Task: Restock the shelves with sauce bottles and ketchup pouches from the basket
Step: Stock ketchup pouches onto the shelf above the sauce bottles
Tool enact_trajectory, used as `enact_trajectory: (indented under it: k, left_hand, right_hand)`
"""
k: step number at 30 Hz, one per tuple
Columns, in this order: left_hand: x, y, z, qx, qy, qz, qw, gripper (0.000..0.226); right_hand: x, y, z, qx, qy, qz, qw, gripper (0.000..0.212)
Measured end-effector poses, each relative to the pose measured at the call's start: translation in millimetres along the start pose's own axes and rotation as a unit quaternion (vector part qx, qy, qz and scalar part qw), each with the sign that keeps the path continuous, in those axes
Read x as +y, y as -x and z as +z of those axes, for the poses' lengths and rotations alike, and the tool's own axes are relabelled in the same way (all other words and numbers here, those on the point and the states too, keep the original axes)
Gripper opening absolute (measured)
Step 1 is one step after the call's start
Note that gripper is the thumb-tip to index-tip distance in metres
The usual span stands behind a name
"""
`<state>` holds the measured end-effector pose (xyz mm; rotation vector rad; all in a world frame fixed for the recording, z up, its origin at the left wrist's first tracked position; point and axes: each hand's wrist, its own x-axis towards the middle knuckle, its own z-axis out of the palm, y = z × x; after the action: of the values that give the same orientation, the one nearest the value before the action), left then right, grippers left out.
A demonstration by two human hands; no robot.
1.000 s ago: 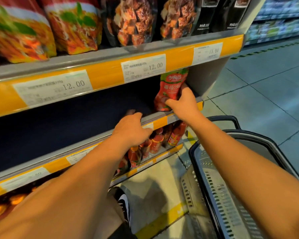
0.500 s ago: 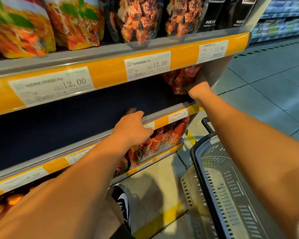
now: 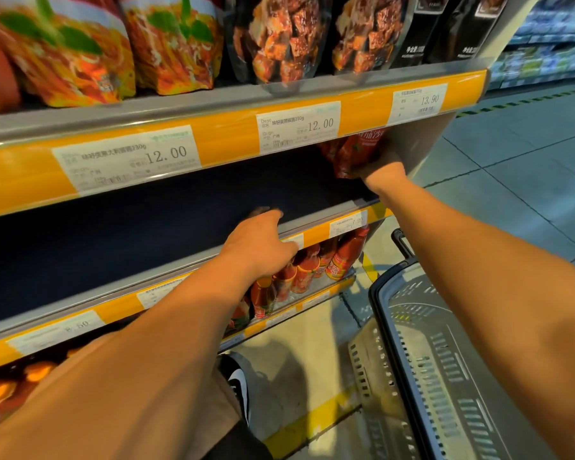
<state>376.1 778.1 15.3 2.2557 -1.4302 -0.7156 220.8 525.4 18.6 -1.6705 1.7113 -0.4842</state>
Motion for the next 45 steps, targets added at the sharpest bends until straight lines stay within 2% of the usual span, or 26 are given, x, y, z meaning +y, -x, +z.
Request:
enact_trajectory:
  k: [2,4,5,7,9,17,24,30,38,42,45]
  left_hand:
    - [-2,5,-4,0.008,0.027,0.003,1.0,0.075]
    - [-3,11,-8,0.023,0.053,0.004,0.998,0.07]
    - [-4,14,-11,0.032,0.065,0.002,0.997,0.067]
    - [-5,20,-17,0.05,0.09,-0.005,0.995,0.06]
    - [-6,28,-24,0.067,0.118,-0.014,0.991,0.055]
    - [-5,77,-40,0.161,0.171,0.021,0.972,0.051]
    - [-42,141,-71,0.245,0.238,-0.018,0.94,0.05]
    - [-87,229,-88,0.352,0.248,0.012,0.903,0.044]
    - [-180,373,-105,0.425,0.197,-0.068,0.881,0.052]
    - [-220,449,-112,0.485,0.189,-0.131,0.844,0.052]
    - [-252,505,-106,0.53,0.178,-0.201,0.804,0.053]
  right_hand:
    - [0,10,-3,0.031,-0.019,-0.019,0.999,0.022]
    - [5,29,-9,0.083,-0.045,-0.063,0.994,0.019]
    - [10,42,-10,0.102,-0.07,-0.09,0.988,0.03]
    - [21,75,-8,0.115,-0.111,-0.143,0.977,0.049]
    - [30,109,0,0.109,-0.136,-0.186,0.967,0.051]
    - [14,230,44,-0.011,-0.127,-0.357,0.926,0.036]
    - [-25,296,57,-0.087,-0.104,-0.424,0.895,0.046]
    - [-64,349,78,-0.135,-0.103,-0.496,0.852,0.05]
    - [-115,457,136,-0.228,-0.11,-0.568,0.783,0.046]
    - [-135,505,160,-0.287,-0.08,-0.598,0.745,0.045]
    - [-147,540,177,-0.318,-0.061,-0.618,0.717,0.046]
